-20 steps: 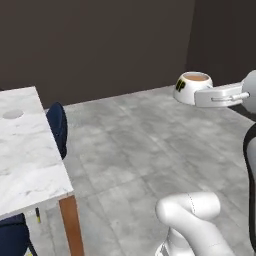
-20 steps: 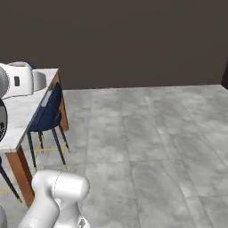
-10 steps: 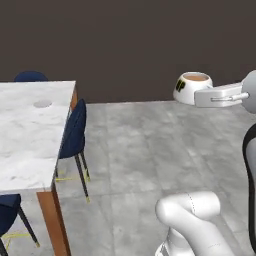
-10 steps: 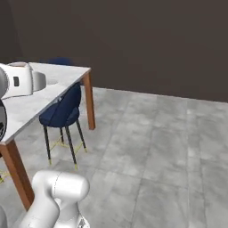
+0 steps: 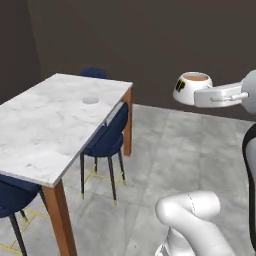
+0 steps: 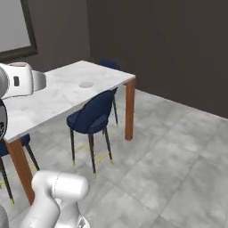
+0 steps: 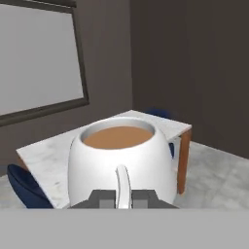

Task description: Pick the cup of tea, navigate to the dining table, and place it on the saucer.

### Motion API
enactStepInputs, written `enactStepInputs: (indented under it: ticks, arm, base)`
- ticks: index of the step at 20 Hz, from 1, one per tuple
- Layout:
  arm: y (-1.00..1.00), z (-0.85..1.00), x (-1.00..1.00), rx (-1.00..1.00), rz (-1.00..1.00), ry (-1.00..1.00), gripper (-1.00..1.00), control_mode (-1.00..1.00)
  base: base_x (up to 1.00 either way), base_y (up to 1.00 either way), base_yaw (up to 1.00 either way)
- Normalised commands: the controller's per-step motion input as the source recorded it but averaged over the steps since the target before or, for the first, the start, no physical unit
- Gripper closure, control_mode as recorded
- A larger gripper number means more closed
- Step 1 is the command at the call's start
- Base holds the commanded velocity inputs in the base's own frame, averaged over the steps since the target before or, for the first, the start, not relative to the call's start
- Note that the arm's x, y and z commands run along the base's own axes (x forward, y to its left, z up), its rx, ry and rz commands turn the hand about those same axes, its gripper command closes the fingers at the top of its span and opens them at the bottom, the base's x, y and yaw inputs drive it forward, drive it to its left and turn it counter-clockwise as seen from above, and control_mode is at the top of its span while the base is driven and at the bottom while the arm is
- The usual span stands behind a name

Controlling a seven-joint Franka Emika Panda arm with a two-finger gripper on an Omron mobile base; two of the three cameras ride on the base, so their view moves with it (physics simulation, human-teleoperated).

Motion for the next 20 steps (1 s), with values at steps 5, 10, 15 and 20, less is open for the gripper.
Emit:
enactStepInputs:
  ticks: [5, 10, 15, 20]
  arm:
    - [0.0, 0.0, 0.0, 0.0, 0.0, 0.0, 1.0, 1.0]
    - [0.0, 0.0, 0.0, 0.0, 0.0, 0.0, 1.0, 1.0]
    - [0.0, 0.0, 0.0, 0.0, 0.0, 0.0, 1.0, 1.0]
    - [0.0, 0.0, 0.0, 0.0, 0.0, 0.0, 1.0, 1.0]
  base:
    - [0.61, -0.76, 0.63]
    - [0.6, -0.81, 0.61]
    - [0.47, -0.89, 0.59]
    - [0.43, -0.88, 0.61]
